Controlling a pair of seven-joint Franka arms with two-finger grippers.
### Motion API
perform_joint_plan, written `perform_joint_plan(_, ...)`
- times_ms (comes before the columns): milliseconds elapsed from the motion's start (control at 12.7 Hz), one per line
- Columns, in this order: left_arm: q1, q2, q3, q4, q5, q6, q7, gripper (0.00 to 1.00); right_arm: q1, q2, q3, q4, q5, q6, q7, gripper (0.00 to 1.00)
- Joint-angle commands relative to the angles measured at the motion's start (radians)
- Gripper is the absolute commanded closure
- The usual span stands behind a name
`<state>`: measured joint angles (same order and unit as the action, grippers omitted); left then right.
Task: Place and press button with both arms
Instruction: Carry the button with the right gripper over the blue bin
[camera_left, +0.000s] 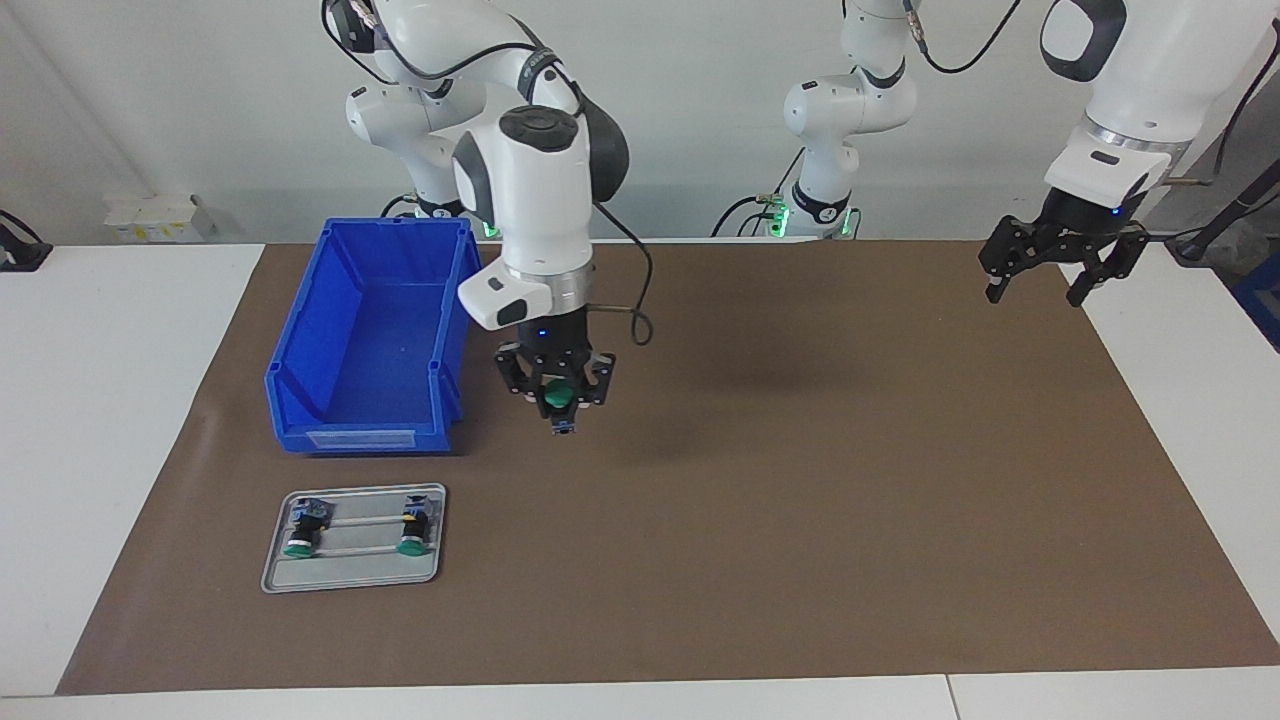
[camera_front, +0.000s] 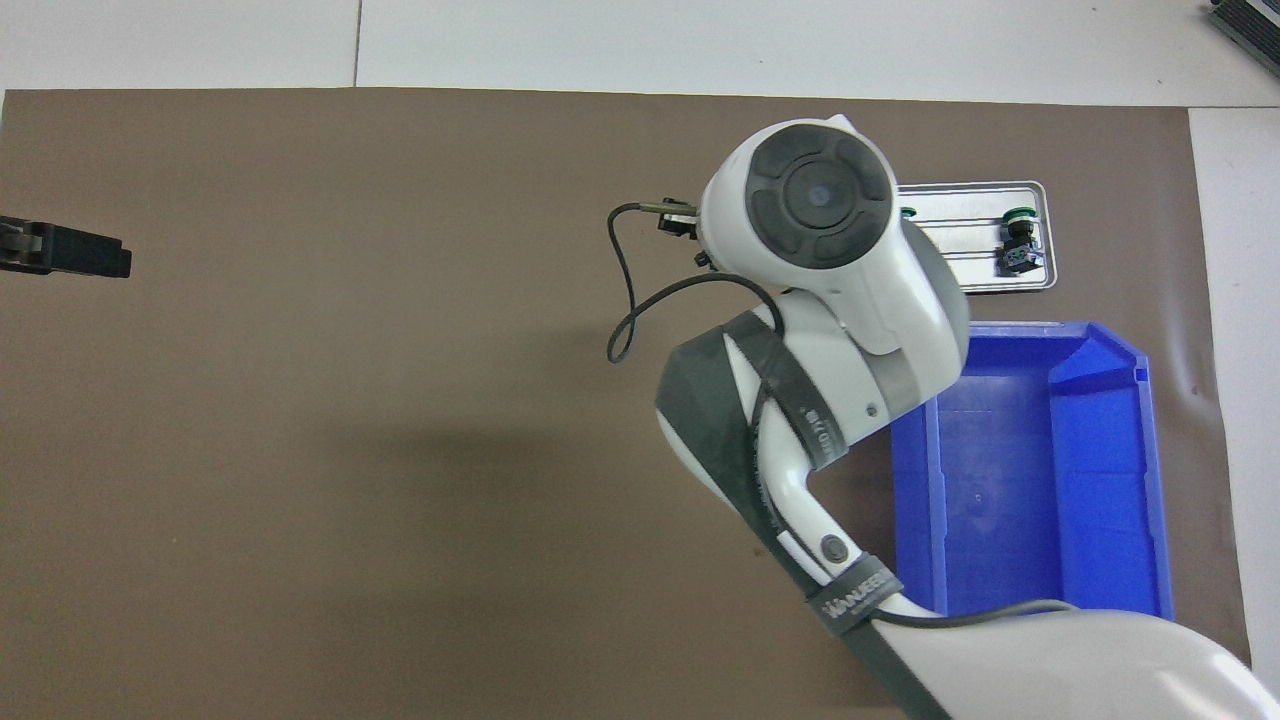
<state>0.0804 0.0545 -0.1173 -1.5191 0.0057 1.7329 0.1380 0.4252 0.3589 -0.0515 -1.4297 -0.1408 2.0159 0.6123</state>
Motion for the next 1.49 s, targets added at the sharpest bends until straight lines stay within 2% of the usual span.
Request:
perform_joint_plan(0, -0.027, 0.102, 0.004, 0.13, 0.004, -0.032, 0.005, 0.0, -0.11, -0.021, 0.019, -0.041, 0.001, -0.002, -0.171, 1.0)
perform_joint_plan(157, -0.03, 0.119, 0.002, 0.149, 0.008, -0.033, 0.005, 0.0, -0.211, -0.023, 0.021, -0.075, 0.047, 0.021, -0.331, 1.0)
perform_joint_plan(471, -0.016, 0.055, 0.005, 0.045, 0.014, -0.041, 0.005, 0.0, -0.367, -0.015, 0.021, -0.119, 0.139, 0.088, -0.578, 1.0)
perform_joint_plan(707, -0.013, 0.025, 0.01, -0.002, 0.016, -0.041, 0.006, 0.0, -0.41, -0.006, 0.021, -0.199, 0.17, 0.211, -0.657, 1.0)
perform_joint_plan(864, -0.013, 0.018, 0.01, -0.007, 0.016, -0.041, 0.011, 0.0, -0.411, -0.015, 0.019, -0.234, 0.17, 0.213, -0.66, 1.0)
perform_joint_plan(1021, -0.016, 0.018, 0.01, -0.003, 0.016, -0.044, 0.015, 0.0, -0.419, -0.018, 0.019, -0.241, 0.17, 0.201, -0.663, 1.0)
perform_joint_plan(1178, -0.016, 0.018, 0.008, 0.002, 0.008, -0.056, 0.014, 0.0, -0.419, -0.043, 0.019, -0.241, 0.17, 0.132, -0.668, 1.0)
perform_joint_plan(1257, -0.014, 0.018, 0.008, 0.002, 0.005, -0.058, 0.011, 0.0, -0.414, -0.073, 0.019, -0.25, 0.17, 0.074, -0.661, 1.0)
perform_joint_plan(1414, -0.013, 0.008, 0.013, 0.001, 0.0, -0.067, -0.001, 0.0, -0.41, -0.182, 0.018, -0.355, 0.17, 0.008, -0.658, 1.0)
